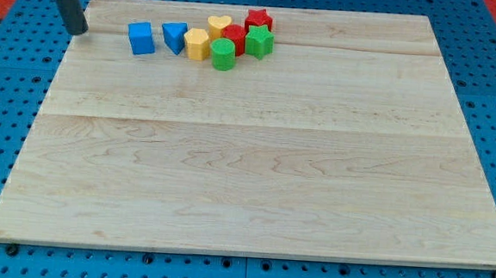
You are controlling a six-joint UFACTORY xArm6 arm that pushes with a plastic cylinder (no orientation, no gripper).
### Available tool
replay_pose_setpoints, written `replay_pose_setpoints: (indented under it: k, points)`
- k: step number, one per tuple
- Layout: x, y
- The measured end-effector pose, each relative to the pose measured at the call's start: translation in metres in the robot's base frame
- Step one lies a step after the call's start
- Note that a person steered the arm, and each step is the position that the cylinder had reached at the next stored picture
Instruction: Push the blue blocks towards the group of blocks
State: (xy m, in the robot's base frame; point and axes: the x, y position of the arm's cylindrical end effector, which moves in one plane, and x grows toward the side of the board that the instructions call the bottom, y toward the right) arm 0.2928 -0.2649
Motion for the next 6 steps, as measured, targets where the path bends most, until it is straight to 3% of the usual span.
replay_pose_setpoints:
  k: [2, 4, 5, 6]
  points:
    - [-0.011, 0.176]
    - [-0.025, 0.099]
    - [-0.056, 0.098]
    - [-0.056, 0.098]
